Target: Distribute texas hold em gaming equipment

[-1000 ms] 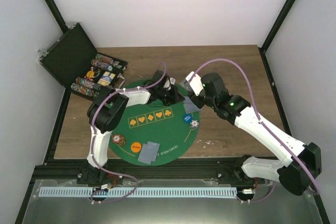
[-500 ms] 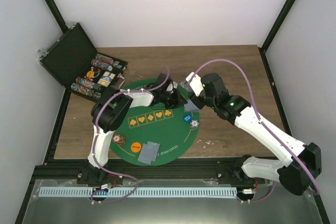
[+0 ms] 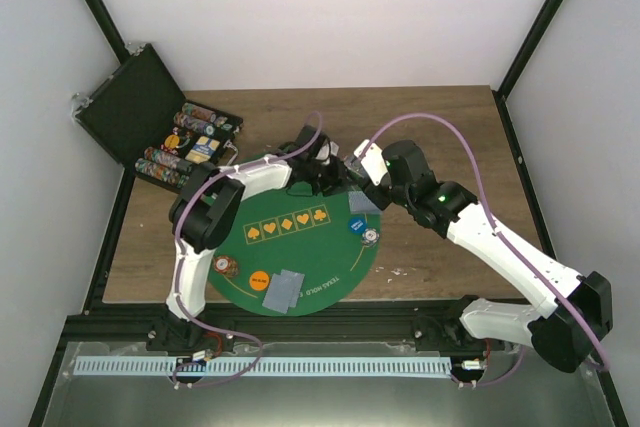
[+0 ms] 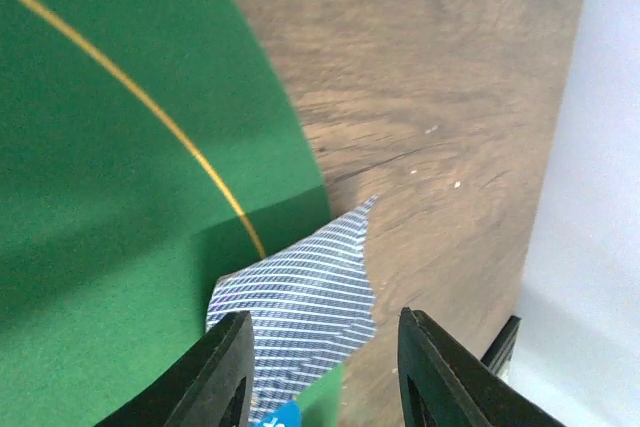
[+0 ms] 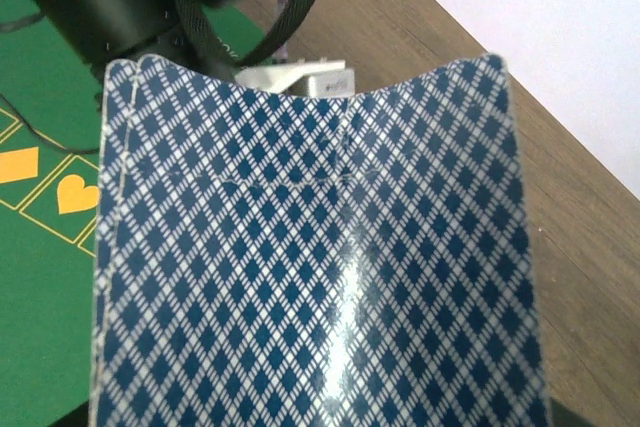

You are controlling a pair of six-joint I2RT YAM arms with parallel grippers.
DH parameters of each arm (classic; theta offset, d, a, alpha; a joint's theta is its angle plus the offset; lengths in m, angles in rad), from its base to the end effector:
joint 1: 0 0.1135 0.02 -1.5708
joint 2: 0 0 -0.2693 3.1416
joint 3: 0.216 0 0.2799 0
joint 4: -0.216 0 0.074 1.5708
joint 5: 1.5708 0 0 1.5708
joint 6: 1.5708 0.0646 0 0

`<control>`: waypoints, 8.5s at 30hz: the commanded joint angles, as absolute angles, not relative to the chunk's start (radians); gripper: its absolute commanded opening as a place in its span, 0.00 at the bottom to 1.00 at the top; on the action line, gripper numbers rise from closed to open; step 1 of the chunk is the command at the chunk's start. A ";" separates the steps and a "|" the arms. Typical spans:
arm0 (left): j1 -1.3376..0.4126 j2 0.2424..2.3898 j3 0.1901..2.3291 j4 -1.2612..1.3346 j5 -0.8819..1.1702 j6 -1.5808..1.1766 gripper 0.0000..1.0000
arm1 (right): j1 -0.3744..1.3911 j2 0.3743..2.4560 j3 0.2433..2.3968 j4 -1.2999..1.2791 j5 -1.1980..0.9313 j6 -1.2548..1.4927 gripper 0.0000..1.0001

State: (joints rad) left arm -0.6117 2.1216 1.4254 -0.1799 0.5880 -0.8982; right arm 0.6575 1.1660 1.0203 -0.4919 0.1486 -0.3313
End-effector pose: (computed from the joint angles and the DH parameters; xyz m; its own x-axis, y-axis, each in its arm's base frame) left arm 0.3814 -0.3113 0.1155 -0.9930 -0.0984 -0.0655 -0.0132 0.6424 -0.7662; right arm 0.2464 0.1782 0.2986 -0.2796 -0.6223 -0.7312 -0.6357 0.6907 -0.3447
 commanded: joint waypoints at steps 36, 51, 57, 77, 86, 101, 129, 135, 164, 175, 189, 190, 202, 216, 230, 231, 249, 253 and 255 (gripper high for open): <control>-0.360 1.526 1.338 -0.841 0.955 0.071 0.81 | 0.874 1.348 1.126 -0.305 -0.130 -0.422 0.48; -0.332 1.491 1.358 -0.922 0.934 0.127 0.41 | 0.879 1.323 1.081 -0.298 -0.088 -0.419 0.48; -0.330 1.491 1.374 -0.955 0.960 0.161 0.54 | 0.879 1.333 1.085 -0.299 -0.087 -0.418 0.48; -0.304 1.494 1.422 -1.028 0.962 0.211 0.34 | 0.879 1.339 1.094 -0.303 -0.081 -0.424 0.48; -0.311 1.500 1.443 -1.067 0.998 0.239 0.05 | 0.879 1.331 1.089 -0.310 -0.066 -0.425 0.48; -0.287 1.514 1.584 -1.242 1.019 0.364 0.00 | 0.854 1.297 1.031 -0.291 -0.031 -0.419 0.48; -0.337 1.405 1.032 -0.508 -0.417 0.893 0.00 | 0.736 1.204 0.979 -0.325 -0.028 -0.416 0.48; -0.429 1.404 0.847 -0.432 -0.424 0.952 0.00 | 0.736 1.181 0.983 -0.334 -0.039 -0.414 0.48; -0.478 1.450 0.764 -0.837 -0.009 0.779 0.00 | 0.736 1.156 0.983 -0.345 -0.051 -0.401 0.48; -0.478 1.431 0.706 -0.720 -0.088 0.935 0.00 | 0.736 1.155 0.982 -0.347 -0.049 -0.404 0.48; -0.479 1.477 0.715 -0.732 -0.091 0.940 0.00 | 0.736 1.148 0.978 -0.355 -0.046 -0.403 0.48; -0.479 1.479 0.717 -0.736 -0.089 0.935 0.00 | 0.736 1.149 0.977 -0.354 -0.045 -0.402 0.49; -0.479 1.388 0.872 -0.940 0.064 0.892 0.30 | 0.736 1.150 0.992 -0.371 -0.048 -0.407 0.49; -0.294 1.431 1.446 -1.122 0.740 0.344 0.70 | 0.762 1.171 1.012 -0.347 -0.126 -0.424 0.49; -0.325 1.375 1.181 -0.674 1.025 -0.134 0.80 | 0.870 1.300 1.059 -0.264 -0.153 -0.409 0.49; -0.329 1.378 1.174 -0.669 1.011 -0.138 0.78 | 0.881 1.308 1.063 -0.261 -0.152 -0.408 0.49; -0.312 1.357 1.206 -0.759 0.875 -0.046 0.37 | 0.900 1.298 1.056 -0.270 -0.092 -0.426 0.49; -0.310 1.349 1.210 -0.774 0.902 -0.025 0.47 | 0.900 1.299 1.058 -0.272 -0.094 -0.426 0.49; -0.310 1.350 1.214 -0.778 0.937 -0.017 0.55 | 0.900 1.301 1.061 -0.274 -0.094 -0.428 0.49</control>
